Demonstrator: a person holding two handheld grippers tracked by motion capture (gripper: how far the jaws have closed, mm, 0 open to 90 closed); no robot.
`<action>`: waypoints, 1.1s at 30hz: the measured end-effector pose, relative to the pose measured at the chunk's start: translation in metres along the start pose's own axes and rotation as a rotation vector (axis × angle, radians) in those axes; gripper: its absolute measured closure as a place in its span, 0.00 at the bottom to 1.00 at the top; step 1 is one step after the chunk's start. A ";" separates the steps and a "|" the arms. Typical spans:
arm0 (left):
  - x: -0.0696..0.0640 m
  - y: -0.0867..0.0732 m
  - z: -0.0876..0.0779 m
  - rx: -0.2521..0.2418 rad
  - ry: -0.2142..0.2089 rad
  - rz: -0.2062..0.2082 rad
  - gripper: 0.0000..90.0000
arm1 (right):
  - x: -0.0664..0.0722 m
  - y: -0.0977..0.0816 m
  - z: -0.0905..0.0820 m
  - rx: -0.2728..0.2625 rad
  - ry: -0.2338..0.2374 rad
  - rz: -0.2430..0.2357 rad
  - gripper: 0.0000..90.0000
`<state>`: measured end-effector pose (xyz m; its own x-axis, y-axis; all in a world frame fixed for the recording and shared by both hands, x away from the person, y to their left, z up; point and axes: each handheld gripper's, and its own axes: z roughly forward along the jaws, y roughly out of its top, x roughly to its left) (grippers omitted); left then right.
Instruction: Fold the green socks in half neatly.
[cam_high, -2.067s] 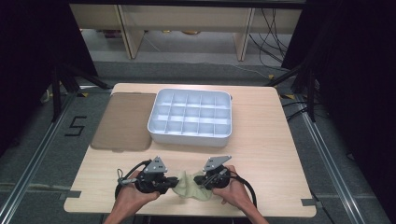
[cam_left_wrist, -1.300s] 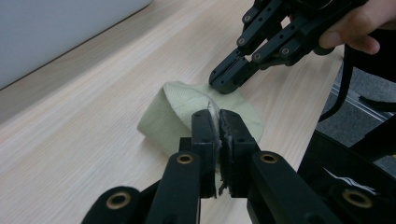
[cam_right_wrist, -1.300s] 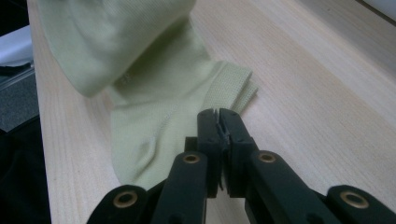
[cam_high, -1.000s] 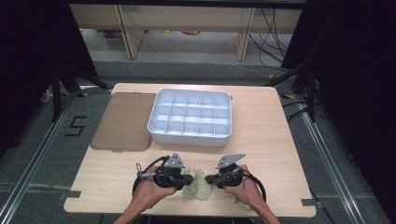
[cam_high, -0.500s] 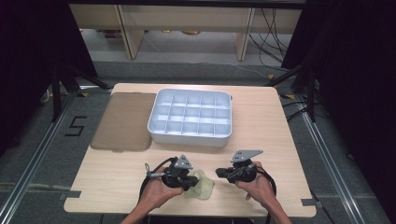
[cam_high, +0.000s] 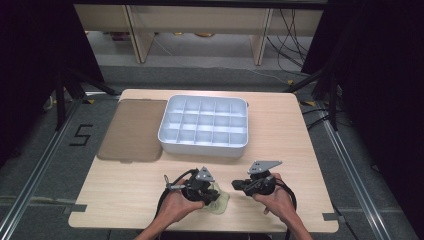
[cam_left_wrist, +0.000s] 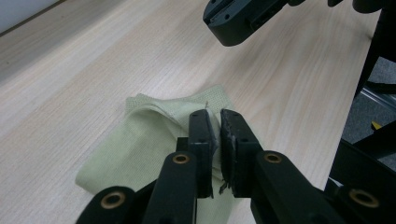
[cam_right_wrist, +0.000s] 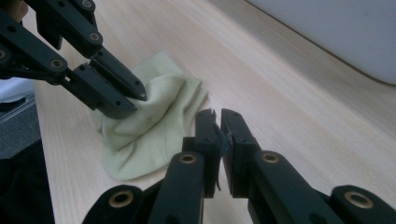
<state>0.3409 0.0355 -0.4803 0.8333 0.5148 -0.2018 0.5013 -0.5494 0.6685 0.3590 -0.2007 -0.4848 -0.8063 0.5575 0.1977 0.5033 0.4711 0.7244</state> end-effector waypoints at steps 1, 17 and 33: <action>0.000 0.001 0.000 0.001 -0.002 0.006 0.89 | -0.001 0.000 -0.001 0.002 0.003 0.000 0.95; -0.008 0.012 -0.021 -0.095 -0.008 -0.009 0.57 | -0.002 0.001 -0.014 -0.047 -0.018 0.034 0.94; 0.015 -0.035 -0.033 -0.039 0.049 -0.009 0.94 | 0.033 0.014 -0.008 -0.054 0.040 -0.084 0.94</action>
<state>0.3282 0.0839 -0.4832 0.8160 0.5516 -0.1730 0.4982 -0.5191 0.6945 0.3369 -0.1815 -0.4630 -0.8573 0.4895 0.1597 0.4166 0.4771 0.7738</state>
